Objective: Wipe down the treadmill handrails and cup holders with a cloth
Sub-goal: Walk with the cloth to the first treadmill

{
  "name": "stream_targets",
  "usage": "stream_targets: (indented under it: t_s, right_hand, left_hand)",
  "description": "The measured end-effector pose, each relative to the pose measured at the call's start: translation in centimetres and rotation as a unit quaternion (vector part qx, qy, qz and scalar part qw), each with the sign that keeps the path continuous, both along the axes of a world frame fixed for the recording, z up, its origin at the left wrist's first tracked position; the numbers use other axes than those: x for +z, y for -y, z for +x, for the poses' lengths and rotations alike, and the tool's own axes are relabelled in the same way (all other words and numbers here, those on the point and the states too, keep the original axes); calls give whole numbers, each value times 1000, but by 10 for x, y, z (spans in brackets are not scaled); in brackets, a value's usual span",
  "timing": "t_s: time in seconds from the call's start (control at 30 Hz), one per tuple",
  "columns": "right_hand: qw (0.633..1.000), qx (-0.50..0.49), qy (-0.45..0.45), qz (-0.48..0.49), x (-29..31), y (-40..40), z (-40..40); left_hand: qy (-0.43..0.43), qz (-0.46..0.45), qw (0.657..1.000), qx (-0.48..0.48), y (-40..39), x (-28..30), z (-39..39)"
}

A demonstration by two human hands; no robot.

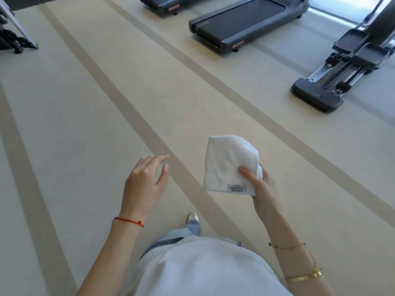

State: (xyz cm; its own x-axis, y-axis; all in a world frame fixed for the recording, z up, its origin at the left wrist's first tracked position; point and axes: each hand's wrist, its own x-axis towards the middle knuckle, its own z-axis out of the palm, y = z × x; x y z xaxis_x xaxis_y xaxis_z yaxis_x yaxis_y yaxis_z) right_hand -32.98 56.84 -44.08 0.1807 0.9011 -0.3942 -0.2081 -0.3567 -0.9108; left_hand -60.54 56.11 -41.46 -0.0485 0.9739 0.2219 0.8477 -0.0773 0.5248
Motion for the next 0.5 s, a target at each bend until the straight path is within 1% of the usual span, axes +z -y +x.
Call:
stream_targets:
  t_s: [0.23, 0.5]
  right_hand:
    - [998, -67, -15, -5, 5, -138, 9]
    - [995, -93, -26, -11, -13, -312, 41]
  left_hand:
    - [-6, -15, 998, -63, -174, 13, 9]
    - [0, -15, 994, -105, -366, -3, 44]
